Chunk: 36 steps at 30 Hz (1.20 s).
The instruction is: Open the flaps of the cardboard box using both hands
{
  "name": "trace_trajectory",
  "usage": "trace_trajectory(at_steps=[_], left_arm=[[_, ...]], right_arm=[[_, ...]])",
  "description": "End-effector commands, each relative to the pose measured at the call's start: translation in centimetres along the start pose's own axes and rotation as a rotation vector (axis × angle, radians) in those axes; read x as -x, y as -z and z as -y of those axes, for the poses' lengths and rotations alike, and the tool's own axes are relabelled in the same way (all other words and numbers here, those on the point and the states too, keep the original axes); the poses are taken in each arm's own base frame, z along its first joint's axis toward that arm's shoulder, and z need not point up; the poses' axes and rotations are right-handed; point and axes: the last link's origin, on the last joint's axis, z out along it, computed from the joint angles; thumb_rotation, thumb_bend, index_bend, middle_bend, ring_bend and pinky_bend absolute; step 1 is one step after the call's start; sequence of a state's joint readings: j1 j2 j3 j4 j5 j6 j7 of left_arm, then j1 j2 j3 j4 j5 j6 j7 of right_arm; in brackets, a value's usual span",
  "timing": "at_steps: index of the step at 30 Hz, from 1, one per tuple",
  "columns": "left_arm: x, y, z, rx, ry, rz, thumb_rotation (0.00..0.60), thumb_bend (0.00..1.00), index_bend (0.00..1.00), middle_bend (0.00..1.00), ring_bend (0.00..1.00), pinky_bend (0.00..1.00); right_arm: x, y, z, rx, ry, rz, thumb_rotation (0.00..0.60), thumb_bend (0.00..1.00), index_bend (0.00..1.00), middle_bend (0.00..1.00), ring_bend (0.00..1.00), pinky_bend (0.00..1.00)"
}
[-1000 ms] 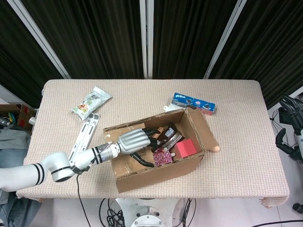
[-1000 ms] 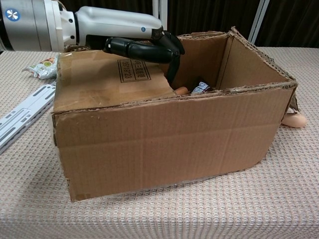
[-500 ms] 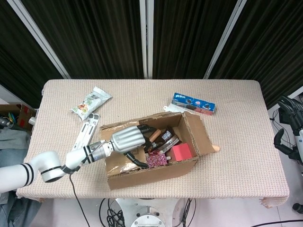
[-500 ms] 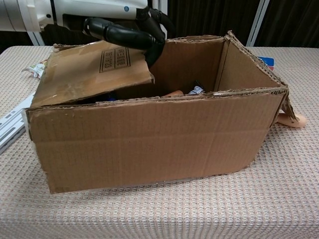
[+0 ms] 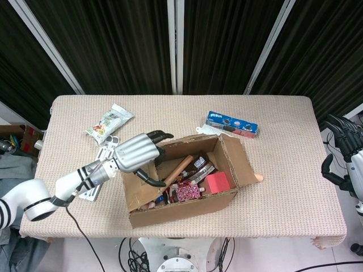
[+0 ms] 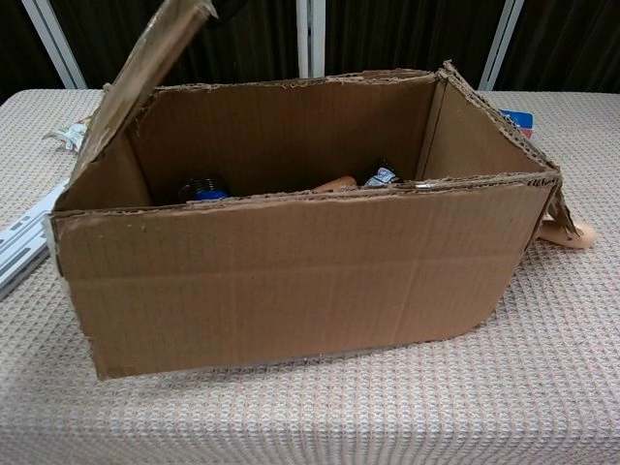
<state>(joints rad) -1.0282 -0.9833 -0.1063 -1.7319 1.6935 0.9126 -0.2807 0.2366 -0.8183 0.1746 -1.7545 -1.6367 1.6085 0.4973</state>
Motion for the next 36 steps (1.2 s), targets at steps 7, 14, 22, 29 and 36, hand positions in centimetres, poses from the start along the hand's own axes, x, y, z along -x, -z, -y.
trace_trajectory(at_steps=[7, 14, 22, 29, 36], left_arm=[[-1.6, 6.5, 2.0, -0.191, 0.033, -0.009, 0.000, 0.00, 0.70, 0.61, 0.13, 0.17], [-1.2, 11.7, 2.5, -0.316, 0.082, -0.002, 0.000, 0.00, 0.71, 0.62, 0.14, 0.17], [-1.5, 15.5, 3.2, -0.419, 0.131, -0.052, 0.000, 0.00, 0.70, 0.61, 0.17, 0.17], [1.7, 20.8, 4.3, -0.631, 0.116, -0.005, 0.051, 0.00, 0.14, 0.17, 0.13, 0.18], [8.1, 27.8, 2.8, -0.910, 0.030, -0.112, 0.149, 0.00, 0.04, 0.03, 0.05, 0.18]], right_arm=[[0.6, -0.7, 1.0, -0.024, 0.002, 0.019, 0.600, 0.75, 0.00, 0.00, 0.00, 0.00], [1.6, -1.4, 1.7, -0.035, -0.004, 0.040, 0.600, 0.75, 0.00, 0.00, 0.00, 0.00], [2.5, -1.5, 2.0, -0.044, 0.010, 0.059, 0.600, 0.75, 0.00, 0.00, 0.00, 0.00], [3.7, 2.6, -0.5, 0.050, 0.258, 0.113, 0.600, 0.70, 0.00, 0.00, 0.00, 0.00], [6.8, 10.8, -4.7, 0.333, 0.404, 0.171, 0.600, 0.57, 0.00, 0.00, 0.00, 0.00]])
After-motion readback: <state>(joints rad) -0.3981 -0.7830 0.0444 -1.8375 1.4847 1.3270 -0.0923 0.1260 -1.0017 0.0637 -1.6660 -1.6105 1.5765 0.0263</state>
